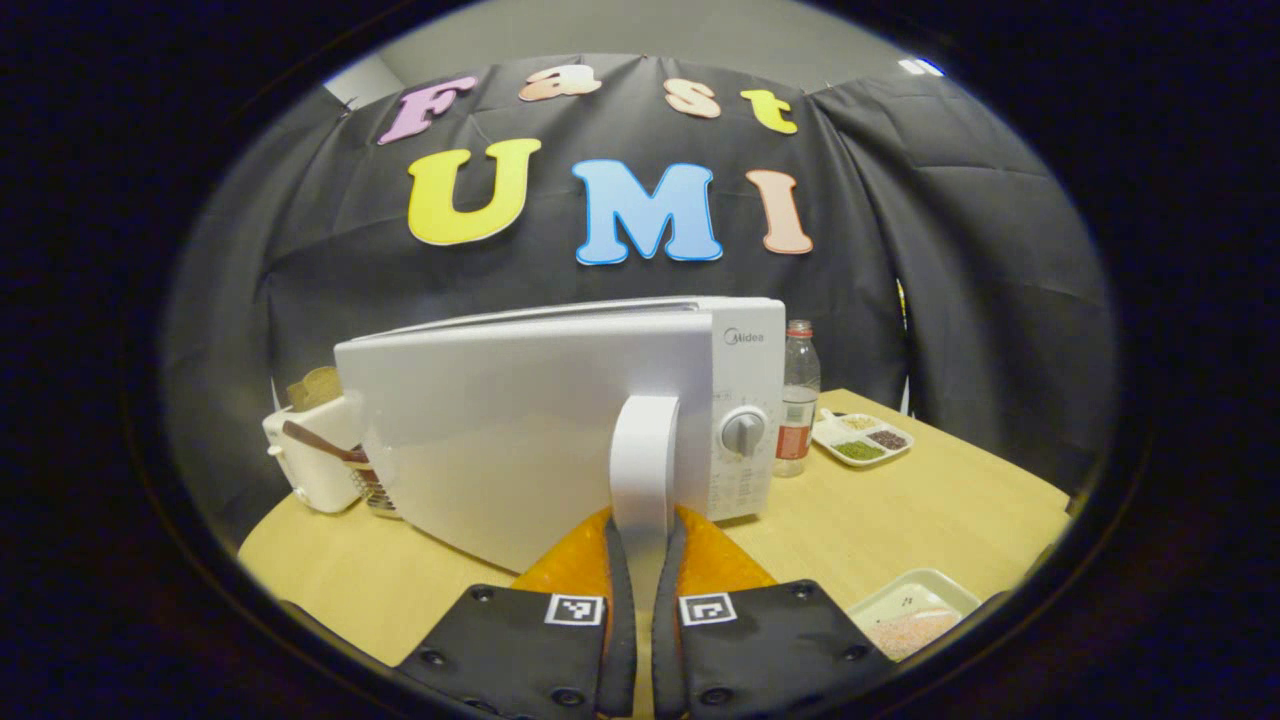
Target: Open the microwave oven with the left hand, put the food in, and close the microwave oven.
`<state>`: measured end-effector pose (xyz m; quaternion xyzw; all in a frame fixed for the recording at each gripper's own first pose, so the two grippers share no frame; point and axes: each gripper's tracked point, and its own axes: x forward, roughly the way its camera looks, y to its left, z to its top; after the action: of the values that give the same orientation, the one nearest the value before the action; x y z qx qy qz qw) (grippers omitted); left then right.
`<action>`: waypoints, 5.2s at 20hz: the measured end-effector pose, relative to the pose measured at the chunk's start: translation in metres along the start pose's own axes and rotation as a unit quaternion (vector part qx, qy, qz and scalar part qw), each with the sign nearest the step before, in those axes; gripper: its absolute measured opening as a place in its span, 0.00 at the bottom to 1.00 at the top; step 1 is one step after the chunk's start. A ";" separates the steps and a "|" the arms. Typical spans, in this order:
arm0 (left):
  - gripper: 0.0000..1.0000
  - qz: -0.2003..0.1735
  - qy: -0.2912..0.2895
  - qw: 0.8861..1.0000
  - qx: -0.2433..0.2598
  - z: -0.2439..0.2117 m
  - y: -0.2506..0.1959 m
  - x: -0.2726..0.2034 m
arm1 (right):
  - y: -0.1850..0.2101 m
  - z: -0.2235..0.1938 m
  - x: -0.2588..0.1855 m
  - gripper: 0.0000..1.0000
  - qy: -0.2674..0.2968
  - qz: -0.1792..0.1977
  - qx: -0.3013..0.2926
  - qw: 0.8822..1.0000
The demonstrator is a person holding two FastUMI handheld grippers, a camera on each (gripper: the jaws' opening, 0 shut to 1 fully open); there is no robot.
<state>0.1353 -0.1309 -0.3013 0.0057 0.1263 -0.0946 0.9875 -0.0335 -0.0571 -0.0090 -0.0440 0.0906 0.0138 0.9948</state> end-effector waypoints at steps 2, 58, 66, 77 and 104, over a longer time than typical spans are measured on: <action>0.33 0.025 0.007 1.000 0.011 -0.004 0.019 -0.021 | 0.007 0.006 0.000 0.96 -0.007 0.016 -0.003 1.000; 1.00 0.120 -0.069 0.990 0.015 0.173 0.168 -0.258 | 0.148 -0.356 0.134 0.92 0.271 0.209 -0.037 0.939; 1.00 0.103 -0.073 0.991 0.044 0.186 0.165 -0.247 | 0.171 -0.309 0.130 0.62 0.279 0.243 -0.009 0.929; 0.96 0.099 -0.049 0.994 0.026 0.153 0.212 -0.229 | 0.361 -0.151 0.250 0.61 0.161 0.261 0.143 0.941; 1.00 0.134 -0.047 0.988 0.057 0.127 0.263 -0.221 | 0.364 -0.126 0.394 0.98 0.015 -0.005 0.285 0.958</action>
<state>0.0065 0.1640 -0.1263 0.0745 0.0719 0.0312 0.9941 0.3179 0.3019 -0.2353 0.2407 0.1059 -0.0181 0.9646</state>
